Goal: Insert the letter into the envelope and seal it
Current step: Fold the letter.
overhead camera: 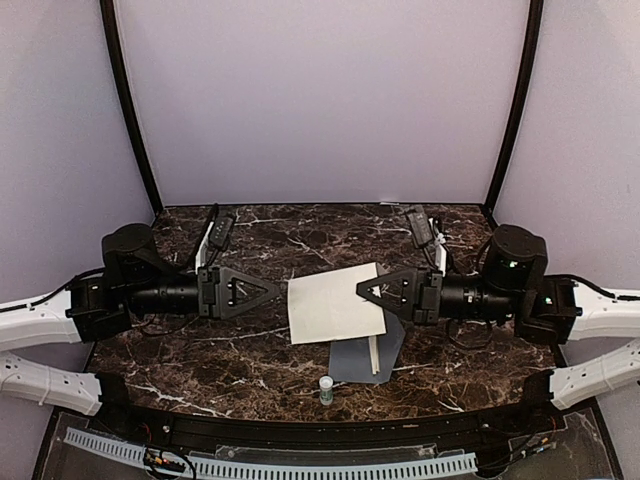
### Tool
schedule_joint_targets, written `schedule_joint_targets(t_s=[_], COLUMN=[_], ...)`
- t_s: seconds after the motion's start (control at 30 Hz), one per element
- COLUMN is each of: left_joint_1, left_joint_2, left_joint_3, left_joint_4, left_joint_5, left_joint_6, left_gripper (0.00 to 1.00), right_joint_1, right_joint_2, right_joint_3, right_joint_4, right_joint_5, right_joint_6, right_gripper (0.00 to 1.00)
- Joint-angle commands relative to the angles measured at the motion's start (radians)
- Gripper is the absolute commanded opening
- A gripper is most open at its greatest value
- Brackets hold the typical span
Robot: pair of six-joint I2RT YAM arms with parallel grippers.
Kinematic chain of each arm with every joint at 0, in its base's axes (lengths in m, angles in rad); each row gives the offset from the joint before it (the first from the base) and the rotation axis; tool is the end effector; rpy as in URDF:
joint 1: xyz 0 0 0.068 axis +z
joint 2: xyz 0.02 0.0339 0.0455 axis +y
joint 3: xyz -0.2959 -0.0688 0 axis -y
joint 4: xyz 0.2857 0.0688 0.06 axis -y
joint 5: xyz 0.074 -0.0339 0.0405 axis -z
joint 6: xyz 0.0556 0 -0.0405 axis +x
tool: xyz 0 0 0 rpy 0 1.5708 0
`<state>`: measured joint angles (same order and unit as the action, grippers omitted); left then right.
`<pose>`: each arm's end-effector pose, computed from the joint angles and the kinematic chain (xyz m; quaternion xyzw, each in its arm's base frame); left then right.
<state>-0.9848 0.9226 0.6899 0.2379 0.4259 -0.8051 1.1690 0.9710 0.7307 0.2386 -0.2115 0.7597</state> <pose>0.1234 -0.2275 0.3425 0.2111 0.6731 -0.6338 0.3172 0.0961 0.2559 0.3478 -0.2160 0.6739 0.6199 0.3390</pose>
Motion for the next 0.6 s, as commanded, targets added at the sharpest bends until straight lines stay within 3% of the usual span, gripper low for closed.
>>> schedule_joint_targets(t_s=[0.0,0.13,0.3,0.57], left_joint_1=[0.011,0.012,0.012,0.011], left_joint_2=[-0.066,-0.114,-0.127,0.004], left_joint_3=[0.060,0.106,0.183,0.295], left_joint_4=[-0.202,-0.358,-0.443,-0.427], left_joint_5=[-0.133,-0.270,-0.373,-0.261], left_joint_6=[0.051,0.092,0.131,0.278], left_gripper=[0.73,0.73,0.77,0.78], right_joint_1=[-0.018,-0.033,-0.041,-0.044], right_joint_2=[-0.042,-0.076,-0.102,-0.074], right_joint_3=[-0.003,-0.003,0.007,0.047], right_joint_4=[-0.097,-0.169,-0.234,-0.315], right_joint_5=[0.087,0.115,0.123,0.073], right_joint_6=[0.016,0.023,0.016,-0.011], right_gripper=[0.00,0.00,0.00,0.00])
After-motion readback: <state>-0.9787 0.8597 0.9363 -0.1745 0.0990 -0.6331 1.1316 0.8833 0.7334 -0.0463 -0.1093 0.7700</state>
